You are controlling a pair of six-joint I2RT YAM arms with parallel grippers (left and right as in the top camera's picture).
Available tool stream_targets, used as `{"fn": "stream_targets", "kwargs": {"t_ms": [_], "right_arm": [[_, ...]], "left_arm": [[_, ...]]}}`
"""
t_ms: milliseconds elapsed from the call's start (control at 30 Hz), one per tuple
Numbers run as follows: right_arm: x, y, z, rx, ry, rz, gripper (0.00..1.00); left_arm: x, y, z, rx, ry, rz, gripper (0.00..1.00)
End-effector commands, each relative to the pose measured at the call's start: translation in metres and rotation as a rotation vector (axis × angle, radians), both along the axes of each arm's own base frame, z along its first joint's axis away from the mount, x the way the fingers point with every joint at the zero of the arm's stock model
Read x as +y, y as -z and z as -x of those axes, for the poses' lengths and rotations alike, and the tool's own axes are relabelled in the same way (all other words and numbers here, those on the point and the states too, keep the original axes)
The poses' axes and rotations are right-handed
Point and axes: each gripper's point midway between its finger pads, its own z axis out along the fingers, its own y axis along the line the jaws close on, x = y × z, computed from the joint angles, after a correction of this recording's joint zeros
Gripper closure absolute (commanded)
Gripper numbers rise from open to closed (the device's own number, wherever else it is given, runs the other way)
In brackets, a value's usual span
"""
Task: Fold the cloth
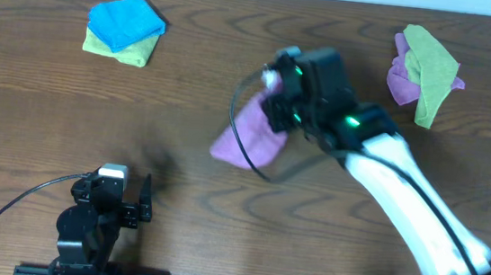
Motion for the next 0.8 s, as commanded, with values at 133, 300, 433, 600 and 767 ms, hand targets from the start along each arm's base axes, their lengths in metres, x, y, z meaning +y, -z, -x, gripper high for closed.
{"fn": "stream_targets", "kwargs": {"t_ms": [133, 300, 433, 600, 767], "right_arm": [[-0.022, 0.031, -0.025, -0.006, 0.134, 0.156, 0.01], [-0.04, 0.052, -0.008, 0.095, 0.14, 0.22, 0.01], [-0.039, 0.078, 0.001, 0.195, 0.092, 0.199, 0.02], [-0.023, 0.113, -0.005, 0.28, 0.012, 0.112, 0.09], [-0.008, 0.129, -0.022, 0.249, -0.038, 0.053, 0.16]], "left_arm": [[-0.001, 0.001, 0.0, -0.003, -0.001, 0.011, 0.05], [-0.001, 0.001, 0.0, -0.003, -0.001, 0.011, 0.05], [-0.001, 0.001, 0.0, -0.001, -0.001, 0.011, 0.05], [-0.001, 0.004, 0.001, 0.011, -0.001, 0.011, 0.05], [-0.001, 0.004, 0.001, 0.011, -0.001, 0.012, 0.04]]}}
